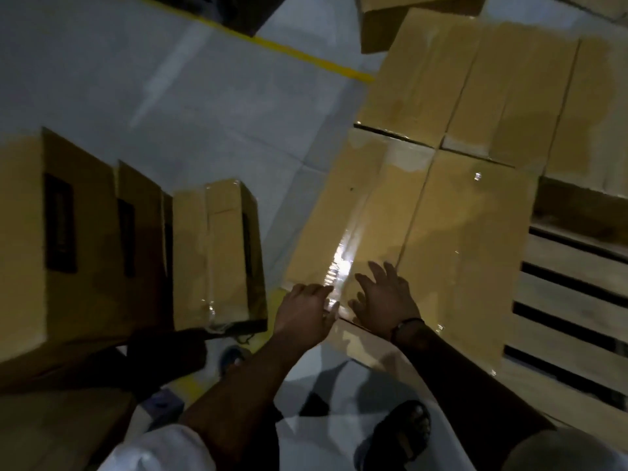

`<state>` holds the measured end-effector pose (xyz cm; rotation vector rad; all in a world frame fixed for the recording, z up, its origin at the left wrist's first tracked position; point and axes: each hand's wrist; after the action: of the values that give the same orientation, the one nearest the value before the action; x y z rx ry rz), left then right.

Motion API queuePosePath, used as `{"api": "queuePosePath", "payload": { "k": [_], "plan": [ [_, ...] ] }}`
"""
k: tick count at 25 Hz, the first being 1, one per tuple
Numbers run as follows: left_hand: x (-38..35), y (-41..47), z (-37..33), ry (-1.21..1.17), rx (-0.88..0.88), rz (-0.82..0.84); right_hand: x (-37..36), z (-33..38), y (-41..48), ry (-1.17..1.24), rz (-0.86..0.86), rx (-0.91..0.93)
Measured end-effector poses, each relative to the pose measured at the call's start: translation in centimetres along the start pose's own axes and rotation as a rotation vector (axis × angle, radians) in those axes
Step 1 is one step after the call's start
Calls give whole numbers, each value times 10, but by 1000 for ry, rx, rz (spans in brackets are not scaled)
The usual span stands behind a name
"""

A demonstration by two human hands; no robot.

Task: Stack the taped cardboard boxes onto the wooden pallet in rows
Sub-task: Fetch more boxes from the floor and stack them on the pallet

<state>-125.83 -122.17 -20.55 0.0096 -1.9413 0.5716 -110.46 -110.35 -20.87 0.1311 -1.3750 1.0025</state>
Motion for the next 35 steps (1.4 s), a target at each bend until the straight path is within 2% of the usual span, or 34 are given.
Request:
{"api": "queuePosePath", "payload": {
  "k": [5,10,15,18,20,25,27,30,35],
  "plan": [
    [46,-10,123,-66,115,-96,4,123,60,78,-111,111],
    [121,-37,251,-162,247,-264,1,278,122,203,-136,222],
    [198,-77,355,-216,366,-586,18,439,165,414,-203,354],
    [240,-105,425,-231,512,-730,30,523,182,418,-185,458],
    [251,-122,480,-230,633,-770,32,566,193,381,-152,495],
    [249,-147,578,-216,905,-665,21,624,218,304,-142,438],
    [242,-150,597,-307,920,-615,15,633,223,336,-130,395],
    [237,-150,608,-492,920,-673,8,640,225,316,-125,370],
    [241,-138,582,-547,883,-780,14,620,229,277,-166,369]
  ]
}}
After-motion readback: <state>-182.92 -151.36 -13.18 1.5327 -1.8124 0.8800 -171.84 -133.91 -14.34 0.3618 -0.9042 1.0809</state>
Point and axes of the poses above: each hand's wrist, its own y-axis towards the middle knuckle, its own x-axis out of the back of the hand, z = x × y, and after that the axes turned 4 degrees about -y, right-handed
